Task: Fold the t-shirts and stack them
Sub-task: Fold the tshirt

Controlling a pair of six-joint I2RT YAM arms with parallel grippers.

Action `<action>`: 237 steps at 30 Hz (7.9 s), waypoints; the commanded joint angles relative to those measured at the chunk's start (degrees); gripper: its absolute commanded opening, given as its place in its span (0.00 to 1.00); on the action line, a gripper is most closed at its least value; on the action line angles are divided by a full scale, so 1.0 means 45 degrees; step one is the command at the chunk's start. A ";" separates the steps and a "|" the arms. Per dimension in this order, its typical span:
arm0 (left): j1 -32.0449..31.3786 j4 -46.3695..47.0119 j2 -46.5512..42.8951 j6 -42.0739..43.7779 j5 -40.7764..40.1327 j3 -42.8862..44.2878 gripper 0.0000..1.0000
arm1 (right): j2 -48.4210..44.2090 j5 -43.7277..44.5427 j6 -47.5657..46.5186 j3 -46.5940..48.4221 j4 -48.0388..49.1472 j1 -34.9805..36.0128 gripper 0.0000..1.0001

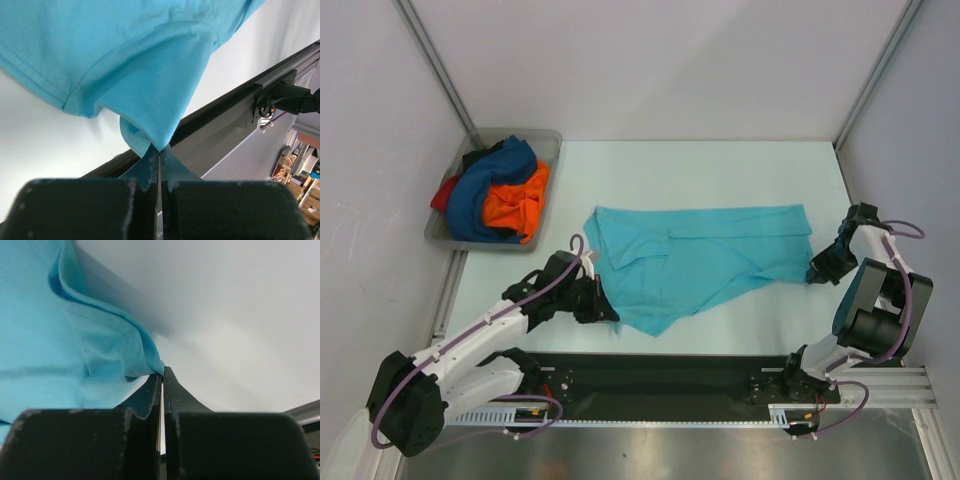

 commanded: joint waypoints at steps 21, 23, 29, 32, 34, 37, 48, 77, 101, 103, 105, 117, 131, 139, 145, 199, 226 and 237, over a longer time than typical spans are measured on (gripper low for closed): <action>0.0105 -0.2711 -0.1346 -0.0593 -0.0243 -0.0520 0.00 | 0.0201 0.2202 -0.1604 -0.0336 0.0124 -0.0766 0.02; 0.0105 -0.2732 -0.1679 -0.0672 -0.0244 -0.0500 0.00 | 0.0103 0.2124 -0.1506 -0.0278 0.0066 -0.0766 0.01; 0.0105 -0.1562 -0.0688 -0.0673 0.0166 0.0415 0.00 | 0.0044 0.1286 -0.1292 0.0795 -0.0130 -0.0766 0.01; 0.0105 -0.1015 0.1302 -0.0380 0.0011 0.2070 0.00 | 0.0433 0.0292 -0.1116 0.1206 0.0279 -0.0727 0.02; 0.0163 -0.1032 0.2280 -0.0048 -0.0223 0.2972 0.00 | 0.0921 -0.0197 -0.0959 0.1479 0.0572 -0.0630 0.02; 0.0572 -0.1170 0.3766 0.0361 -0.0693 0.4535 0.00 | 0.1681 -0.0415 -0.0978 0.2338 0.0612 -0.0221 0.02; 0.2935 -0.1716 0.6168 0.1397 -0.0499 0.7272 0.01 | 0.3344 -0.0317 -0.1740 0.4371 -0.0090 0.0230 0.05; 0.4089 -0.1833 1.0838 0.1691 0.0634 1.2389 0.00 | 0.4926 -0.0571 -0.1701 0.6090 -0.0423 -0.0102 0.01; 0.4382 -0.4527 1.2989 0.2725 -0.2115 1.5358 0.20 | 0.6919 0.0479 -0.2149 0.9017 -0.1396 0.0035 0.42; 0.4285 -0.5016 1.1898 0.3134 -0.3807 1.5088 0.50 | 0.6260 0.1512 -0.2325 0.8943 -0.1652 -0.0004 0.53; 0.3994 -0.5366 1.0941 0.3738 -0.4926 1.4755 0.78 | 0.5458 0.1597 -0.2132 0.8320 -0.1439 -0.0082 0.61; 0.3601 -0.0566 0.4121 0.0424 -0.1769 0.4894 0.57 | 0.1196 -0.3891 -0.0177 0.1344 0.3873 -0.1371 0.68; 0.3815 0.1233 0.6112 -0.0633 -0.2451 0.3426 0.61 | 0.2134 -0.4010 0.0018 0.0719 0.4424 -0.1801 0.66; 0.4186 0.1233 0.6852 -0.0673 -0.2451 0.3230 0.65 | 0.2075 -0.3735 0.0212 0.0309 0.4186 -0.2016 0.63; 0.4401 0.1252 0.7636 -0.0225 -0.2528 0.3601 0.41 | 0.2544 -0.3620 0.0272 -0.0023 0.4421 -0.2016 0.54; 0.2937 -0.0330 0.8922 0.2608 0.0068 0.7330 0.38 | -0.0386 -0.1621 0.0989 0.1639 0.3924 0.6826 0.45; 0.3054 -0.0877 1.1093 0.2745 0.0069 0.7879 0.27 | 0.3676 -0.0945 0.2188 0.1323 0.7900 1.1949 0.00; 0.3035 -0.0642 1.0859 0.2843 0.0167 0.7430 0.26 | 0.4263 0.0171 0.0624 0.2593 0.6843 1.1246 0.00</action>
